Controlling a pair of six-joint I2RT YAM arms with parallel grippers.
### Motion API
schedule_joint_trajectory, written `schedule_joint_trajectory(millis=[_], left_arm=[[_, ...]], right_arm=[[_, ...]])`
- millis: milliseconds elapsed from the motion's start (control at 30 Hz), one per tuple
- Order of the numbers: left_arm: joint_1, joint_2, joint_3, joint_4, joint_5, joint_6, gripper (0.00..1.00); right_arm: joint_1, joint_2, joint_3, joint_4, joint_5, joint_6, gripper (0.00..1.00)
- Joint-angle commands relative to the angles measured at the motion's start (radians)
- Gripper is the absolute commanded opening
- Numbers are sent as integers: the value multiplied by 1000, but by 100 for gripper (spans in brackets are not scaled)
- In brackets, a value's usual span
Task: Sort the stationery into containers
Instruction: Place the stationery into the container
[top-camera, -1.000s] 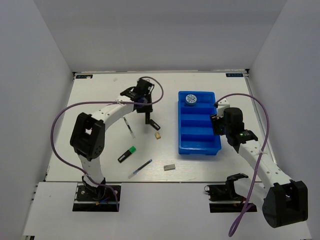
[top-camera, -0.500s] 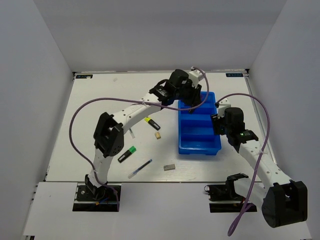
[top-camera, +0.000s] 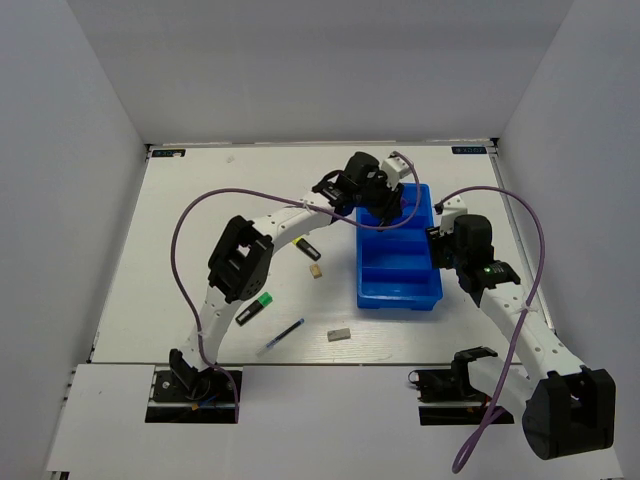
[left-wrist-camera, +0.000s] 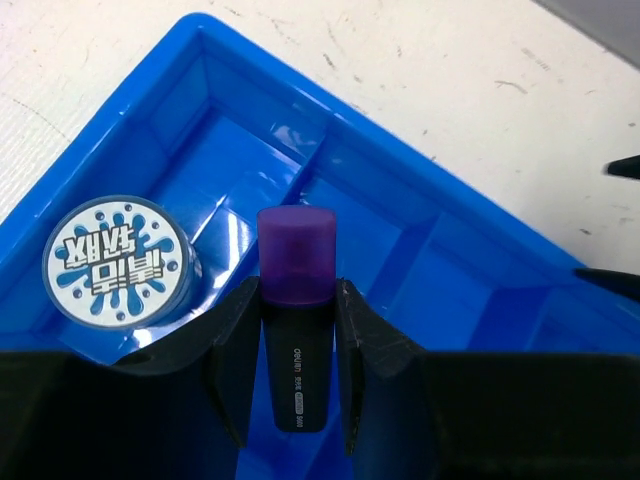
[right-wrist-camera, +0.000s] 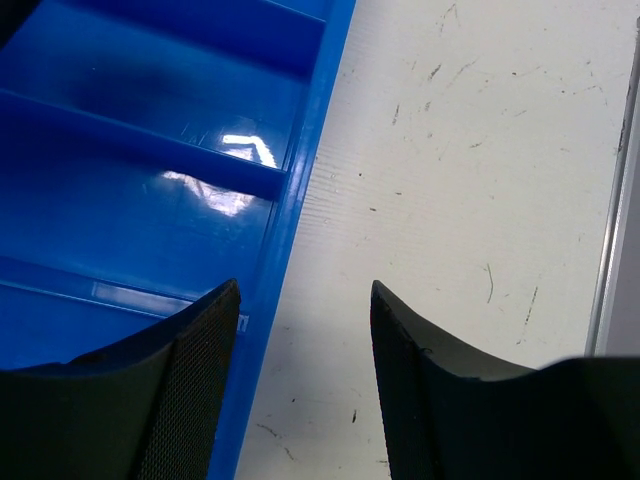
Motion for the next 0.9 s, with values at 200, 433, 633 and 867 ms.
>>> schedule_joint_trajectory(millis=[200,433,633,867], left_arm=[[3,20,-51,128,28,114,0],[4,47,-40,125,5,131,3],[-1,18,-105,153,-28,110,61],[-17,-90,-140,171,-78,114,76]], right_arm=[[-12,-7,27,38,10,-13,58],[-14,5,26,38,5,-12,60],[-14,13,26,35,4,-12,61],[-17,14,26,32,2,-10,61]])
